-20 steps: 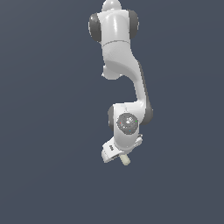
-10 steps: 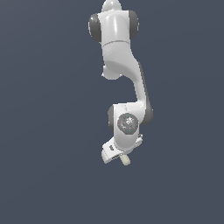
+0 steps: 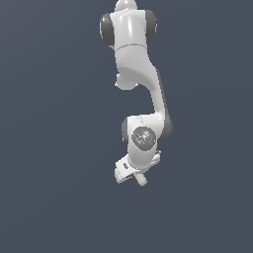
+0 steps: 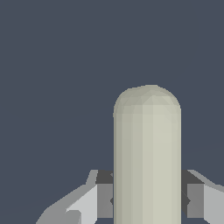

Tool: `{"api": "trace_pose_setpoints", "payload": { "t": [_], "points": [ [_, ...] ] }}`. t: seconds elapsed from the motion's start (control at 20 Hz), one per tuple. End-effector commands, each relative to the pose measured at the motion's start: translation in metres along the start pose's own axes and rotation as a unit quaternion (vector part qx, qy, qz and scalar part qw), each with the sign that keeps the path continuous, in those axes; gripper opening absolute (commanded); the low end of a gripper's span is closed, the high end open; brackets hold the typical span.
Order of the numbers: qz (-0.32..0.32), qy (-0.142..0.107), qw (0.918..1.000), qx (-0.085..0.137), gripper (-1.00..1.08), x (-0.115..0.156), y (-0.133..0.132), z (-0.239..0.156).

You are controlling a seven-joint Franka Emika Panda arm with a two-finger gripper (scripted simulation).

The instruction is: Pick up the object and move it to a goal position.

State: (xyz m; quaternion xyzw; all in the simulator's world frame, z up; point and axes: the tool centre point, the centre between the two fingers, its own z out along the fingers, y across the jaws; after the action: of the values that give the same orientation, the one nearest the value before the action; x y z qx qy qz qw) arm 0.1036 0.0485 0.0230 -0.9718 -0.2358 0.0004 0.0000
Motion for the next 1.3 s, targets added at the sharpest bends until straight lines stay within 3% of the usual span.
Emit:
{"api": "trace_pose_setpoints", "payload": {
  "t": [0.0, 0.5, 1.25],
  "points": [
    [0.0, 0.0, 1.0, 0.0, -1.0, -0.003, 0.0, -0.004],
    [0.0, 0.0, 1.0, 0.0, -1.0, -0.032, -0.001, -0.039],
    [0.0, 0.0, 1.0, 0.0, -1.0, -0.111, -0.004, -0.137]
  ]
}}
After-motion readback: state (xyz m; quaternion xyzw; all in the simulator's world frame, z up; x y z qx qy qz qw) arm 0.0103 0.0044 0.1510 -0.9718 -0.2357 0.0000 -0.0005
